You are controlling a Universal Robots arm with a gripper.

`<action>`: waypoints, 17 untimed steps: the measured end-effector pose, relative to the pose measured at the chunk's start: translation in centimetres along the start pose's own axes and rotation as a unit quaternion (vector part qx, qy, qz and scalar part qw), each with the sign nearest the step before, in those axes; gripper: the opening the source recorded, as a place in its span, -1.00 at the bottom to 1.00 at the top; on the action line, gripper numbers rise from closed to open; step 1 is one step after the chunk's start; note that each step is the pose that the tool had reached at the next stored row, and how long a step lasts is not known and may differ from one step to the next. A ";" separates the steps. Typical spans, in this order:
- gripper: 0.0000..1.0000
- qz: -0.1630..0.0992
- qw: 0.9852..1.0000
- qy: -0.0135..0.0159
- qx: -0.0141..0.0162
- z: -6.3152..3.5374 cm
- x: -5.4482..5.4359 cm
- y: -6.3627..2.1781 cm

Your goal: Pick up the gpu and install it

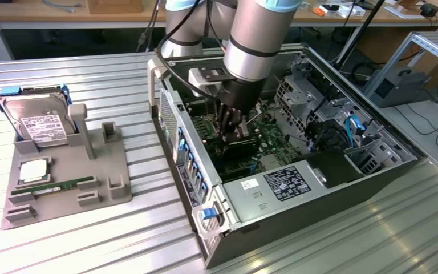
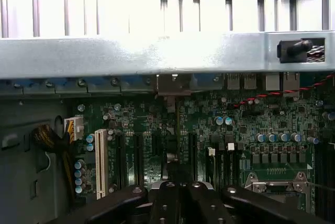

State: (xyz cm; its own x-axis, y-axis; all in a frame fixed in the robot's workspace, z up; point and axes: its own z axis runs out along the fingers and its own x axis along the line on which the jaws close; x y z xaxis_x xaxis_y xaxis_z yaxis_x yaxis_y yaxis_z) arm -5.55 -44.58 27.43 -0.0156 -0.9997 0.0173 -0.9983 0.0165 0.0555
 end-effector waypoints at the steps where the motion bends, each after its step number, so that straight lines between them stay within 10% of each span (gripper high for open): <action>1: -0.79 0.000 1.000 0.000 0.000 0.01 0.0 0.20; 17: -0.79 0.000 1.000 0.000 0.000 0.18 0.0 1.32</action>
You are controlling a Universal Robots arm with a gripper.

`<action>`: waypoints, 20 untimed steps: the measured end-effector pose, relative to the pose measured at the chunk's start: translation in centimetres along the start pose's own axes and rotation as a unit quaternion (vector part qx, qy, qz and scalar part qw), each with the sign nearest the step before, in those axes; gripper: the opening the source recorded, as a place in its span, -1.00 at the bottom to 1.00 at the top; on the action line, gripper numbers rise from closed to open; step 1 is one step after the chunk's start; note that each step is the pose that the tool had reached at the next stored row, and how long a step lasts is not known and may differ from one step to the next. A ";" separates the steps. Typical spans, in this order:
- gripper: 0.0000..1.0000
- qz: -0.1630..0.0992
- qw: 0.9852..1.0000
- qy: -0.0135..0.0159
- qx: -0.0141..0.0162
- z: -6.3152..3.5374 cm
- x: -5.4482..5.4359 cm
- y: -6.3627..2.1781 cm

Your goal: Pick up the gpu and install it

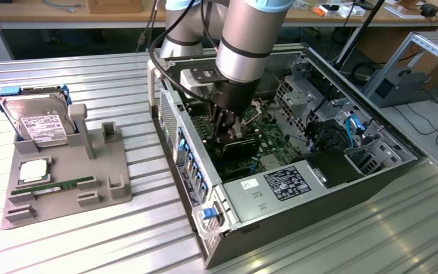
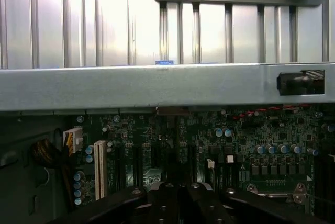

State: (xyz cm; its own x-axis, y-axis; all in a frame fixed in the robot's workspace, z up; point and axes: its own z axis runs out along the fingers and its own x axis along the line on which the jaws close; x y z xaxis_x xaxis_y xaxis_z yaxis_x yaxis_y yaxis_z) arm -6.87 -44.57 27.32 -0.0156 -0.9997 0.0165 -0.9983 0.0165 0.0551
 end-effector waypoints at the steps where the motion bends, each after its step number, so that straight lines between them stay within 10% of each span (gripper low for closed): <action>1: -0.79 0.000 1.000 0.000 0.000 -0.12 0.0 0.02; 8: -0.79 0.000 1.000 0.000 -0.004 -0.32 0.0 -1.64; 20: -0.79 0.000 1.000 -0.001 -0.003 0.09 0.0 0.85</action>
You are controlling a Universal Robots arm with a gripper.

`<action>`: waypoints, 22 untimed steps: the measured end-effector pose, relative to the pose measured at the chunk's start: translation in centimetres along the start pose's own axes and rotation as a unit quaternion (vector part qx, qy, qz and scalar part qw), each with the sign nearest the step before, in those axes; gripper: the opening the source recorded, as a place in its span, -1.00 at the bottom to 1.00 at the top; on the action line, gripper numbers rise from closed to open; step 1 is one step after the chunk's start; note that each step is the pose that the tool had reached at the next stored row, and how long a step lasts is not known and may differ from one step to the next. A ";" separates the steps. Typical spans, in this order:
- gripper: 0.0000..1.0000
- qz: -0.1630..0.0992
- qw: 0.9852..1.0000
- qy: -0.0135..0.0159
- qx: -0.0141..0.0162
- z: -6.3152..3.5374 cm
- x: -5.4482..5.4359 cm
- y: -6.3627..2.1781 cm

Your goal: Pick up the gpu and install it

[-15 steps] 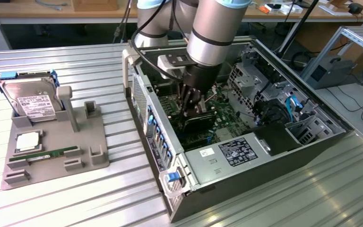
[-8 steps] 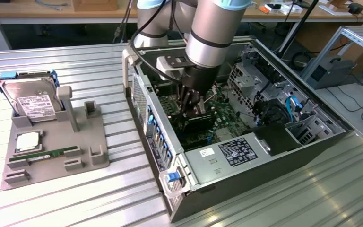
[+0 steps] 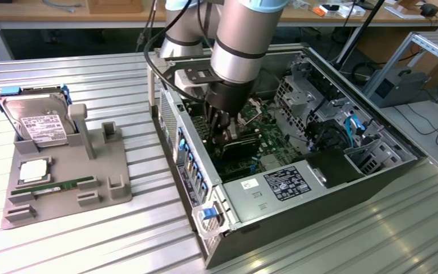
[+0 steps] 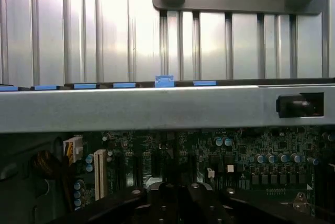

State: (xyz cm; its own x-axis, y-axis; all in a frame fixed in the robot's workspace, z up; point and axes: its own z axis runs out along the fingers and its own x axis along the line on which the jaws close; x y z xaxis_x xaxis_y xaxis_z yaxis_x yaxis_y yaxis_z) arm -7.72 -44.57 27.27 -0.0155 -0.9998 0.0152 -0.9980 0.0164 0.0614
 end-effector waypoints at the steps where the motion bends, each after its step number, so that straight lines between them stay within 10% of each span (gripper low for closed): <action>1: -0.79 0.000 1.000 0.001 0.000 -0.53 0.0 0.05; 22: -0.79 0.000 1.000 0.001 0.002 -1.47 0.1 3.52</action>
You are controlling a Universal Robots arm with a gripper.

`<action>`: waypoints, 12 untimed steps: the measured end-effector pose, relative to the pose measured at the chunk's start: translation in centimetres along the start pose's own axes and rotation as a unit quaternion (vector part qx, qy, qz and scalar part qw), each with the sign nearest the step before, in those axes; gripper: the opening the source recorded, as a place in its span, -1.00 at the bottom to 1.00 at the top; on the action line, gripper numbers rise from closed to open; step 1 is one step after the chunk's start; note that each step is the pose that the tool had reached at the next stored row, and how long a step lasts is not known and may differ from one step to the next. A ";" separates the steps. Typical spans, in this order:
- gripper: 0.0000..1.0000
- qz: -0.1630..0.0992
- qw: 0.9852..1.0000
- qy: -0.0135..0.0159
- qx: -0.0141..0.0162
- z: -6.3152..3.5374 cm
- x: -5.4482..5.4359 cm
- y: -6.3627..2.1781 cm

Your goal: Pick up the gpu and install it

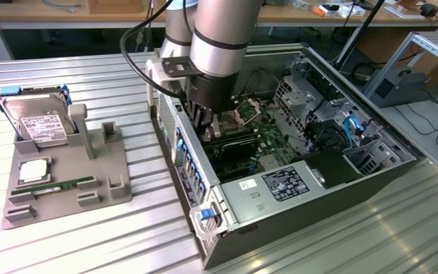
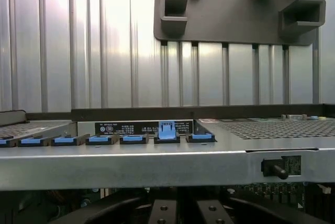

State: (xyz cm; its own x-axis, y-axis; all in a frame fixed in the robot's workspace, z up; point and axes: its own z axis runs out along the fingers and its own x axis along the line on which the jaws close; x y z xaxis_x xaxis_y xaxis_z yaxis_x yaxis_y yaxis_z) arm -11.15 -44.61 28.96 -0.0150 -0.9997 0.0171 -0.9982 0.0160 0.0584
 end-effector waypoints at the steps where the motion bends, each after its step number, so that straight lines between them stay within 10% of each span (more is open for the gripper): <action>1: -0.79 0.000 1.000 0.000 0.000 0.00 0.0 -0.02; 12: -0.79 -0.001 1.000 0.000 -0.004 0.33 0.2 -1.17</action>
State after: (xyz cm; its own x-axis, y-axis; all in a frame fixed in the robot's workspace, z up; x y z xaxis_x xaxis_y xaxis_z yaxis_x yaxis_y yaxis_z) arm -10.00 -44.84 28.56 -0.0131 -0.9998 0.0174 -0.9977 0.0142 0.0663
